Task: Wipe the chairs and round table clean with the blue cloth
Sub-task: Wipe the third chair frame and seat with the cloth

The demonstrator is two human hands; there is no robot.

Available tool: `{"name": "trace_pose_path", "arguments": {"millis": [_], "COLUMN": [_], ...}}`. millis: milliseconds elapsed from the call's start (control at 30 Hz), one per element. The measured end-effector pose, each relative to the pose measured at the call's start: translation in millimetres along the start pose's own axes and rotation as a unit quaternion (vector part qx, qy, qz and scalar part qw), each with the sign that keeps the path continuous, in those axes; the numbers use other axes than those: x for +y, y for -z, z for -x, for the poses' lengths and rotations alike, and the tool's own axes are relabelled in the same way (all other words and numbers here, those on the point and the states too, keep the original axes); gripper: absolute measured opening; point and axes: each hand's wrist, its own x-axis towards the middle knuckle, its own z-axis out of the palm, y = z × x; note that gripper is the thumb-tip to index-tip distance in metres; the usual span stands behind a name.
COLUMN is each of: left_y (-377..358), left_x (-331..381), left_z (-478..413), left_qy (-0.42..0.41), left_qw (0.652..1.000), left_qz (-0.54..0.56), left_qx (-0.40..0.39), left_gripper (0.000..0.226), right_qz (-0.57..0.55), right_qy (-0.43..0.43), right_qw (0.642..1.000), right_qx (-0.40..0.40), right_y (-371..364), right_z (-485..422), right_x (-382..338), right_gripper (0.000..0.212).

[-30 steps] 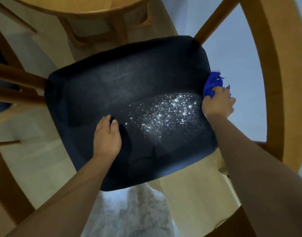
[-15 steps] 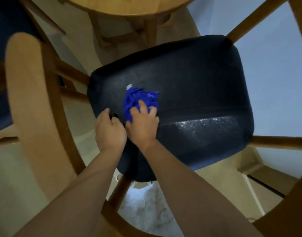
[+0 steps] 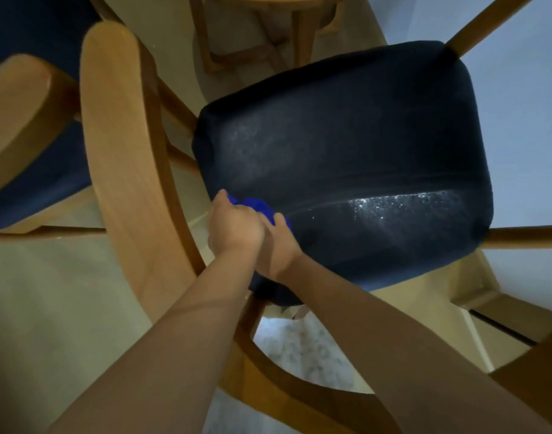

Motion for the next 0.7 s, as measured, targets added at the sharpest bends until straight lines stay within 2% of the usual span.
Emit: {"name": "trace_pose_path", "arguments": {"millis": [33,67,100,133,233,400,467,533,700], "left_y": [-0.7,-1.9,-3.4,-5.6,-17.9,-54.5,-68.5,-78.1,-81.8], "left_x": [-3.4,-7.8,-12.7,-17.8,-32.1,-49.6,-55.4,-57.7,-56.5], "left_z": [1.6,3.2,6.5,10.4,26.4,59.4,71.6,79.3,89.2], "left_qy": [-0.009,-0.018,-0.028,-0.038,-0.068,-0.127,-0.138,-0.146,-0.164], "left_qw": [1.0,0.999,0.998,0.997,0.991,0.978,0.971,0.966,0.957], "left_qz": [-0.017,-0.034,-0.05,-0.066,-0.113,-0.147,-0.169,-0.187,-0.203], "left_qx": [-0.004,-0.007,-0.01,-0.014,-0.032,-0.078,-0.095,-0.105,-0.123], "left_gripper": [0.056,0.055,0.055,0.054,0.051,0.047,0.047,0.046,0.047], "right_qz": [0.026,0.078,0.062,0.091,0.129,0.063,0.03,-0.012,-0.162], "right_qy": [0.002,-0.006,-0.029,-0.022,-0.074,-0.271,-0.37,-0.452,-0.633], "right_qw": [0.999,0.996,0.998,0.996,0.988,0.958,0.927,0.888,0.742], "right_qx": [0.037,0.029,-0.001,-0.003,0.033,0.063,0.048,0.079,0.152], "right_y": [-0.7,-0.2,4.7,3.7,20.0,29.5,28.6,25.6,19.8], "right_z": [5.8,16.3,26.9,35.6,64.0,130.5,159.4,171.1,171.3], "right_x": [18.4,34.2,49.3,66.7,117.8,209.5,236.0,245.3,239.7], "right_gripper": [0.042,0.032,0.026,0.025,0.035,0.039,0.042,0.044,0.049]}}
